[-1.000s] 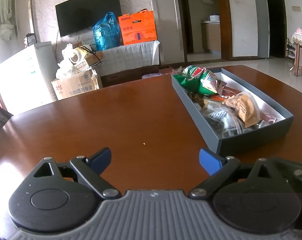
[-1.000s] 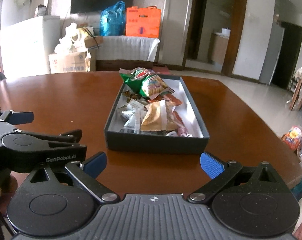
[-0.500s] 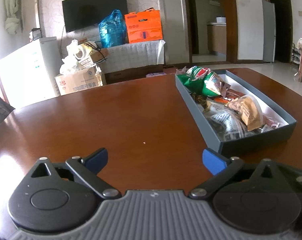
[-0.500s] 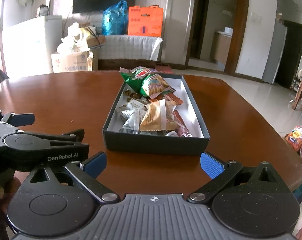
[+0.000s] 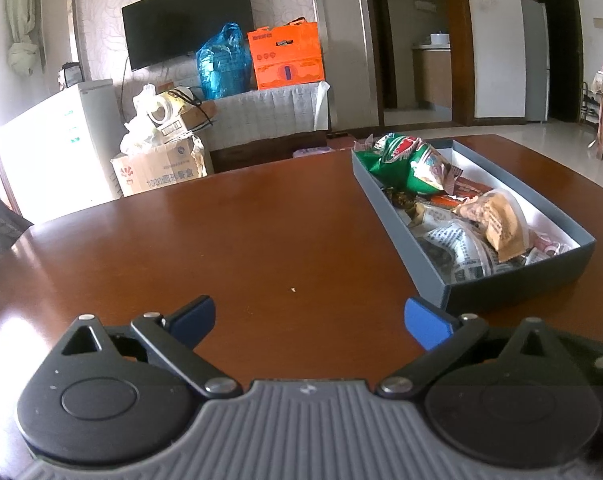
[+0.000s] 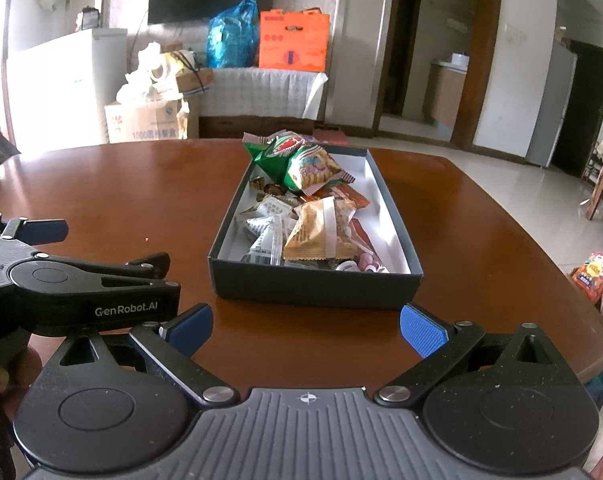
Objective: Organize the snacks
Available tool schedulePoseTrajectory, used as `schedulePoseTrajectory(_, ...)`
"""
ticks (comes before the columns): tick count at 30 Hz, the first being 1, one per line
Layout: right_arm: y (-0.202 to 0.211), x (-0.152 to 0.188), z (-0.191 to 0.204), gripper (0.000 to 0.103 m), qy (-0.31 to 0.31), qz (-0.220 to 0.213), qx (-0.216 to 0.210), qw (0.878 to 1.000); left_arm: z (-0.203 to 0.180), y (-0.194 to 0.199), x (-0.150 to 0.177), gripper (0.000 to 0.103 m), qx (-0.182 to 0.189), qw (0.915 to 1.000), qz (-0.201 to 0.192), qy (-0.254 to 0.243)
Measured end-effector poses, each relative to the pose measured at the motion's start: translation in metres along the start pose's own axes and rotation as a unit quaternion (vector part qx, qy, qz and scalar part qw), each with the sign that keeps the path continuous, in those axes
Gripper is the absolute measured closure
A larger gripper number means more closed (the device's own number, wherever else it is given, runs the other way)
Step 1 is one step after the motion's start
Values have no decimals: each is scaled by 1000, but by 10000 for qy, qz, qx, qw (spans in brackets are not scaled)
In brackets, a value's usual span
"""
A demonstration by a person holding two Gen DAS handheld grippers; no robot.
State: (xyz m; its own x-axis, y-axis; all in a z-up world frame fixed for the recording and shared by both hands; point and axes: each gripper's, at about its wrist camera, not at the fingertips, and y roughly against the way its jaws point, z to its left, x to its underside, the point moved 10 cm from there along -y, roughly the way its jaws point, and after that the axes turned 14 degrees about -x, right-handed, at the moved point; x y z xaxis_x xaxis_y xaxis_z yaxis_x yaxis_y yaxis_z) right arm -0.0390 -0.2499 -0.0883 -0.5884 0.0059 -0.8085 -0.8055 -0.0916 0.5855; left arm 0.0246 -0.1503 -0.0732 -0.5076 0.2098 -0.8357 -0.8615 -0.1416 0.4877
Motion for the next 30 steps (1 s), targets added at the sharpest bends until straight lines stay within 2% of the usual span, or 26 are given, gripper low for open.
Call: schedulePoseTrajectory(30,-1,2,0,2,22,43,-33,10000,1,2,-3,1,157,9998,-79,108)
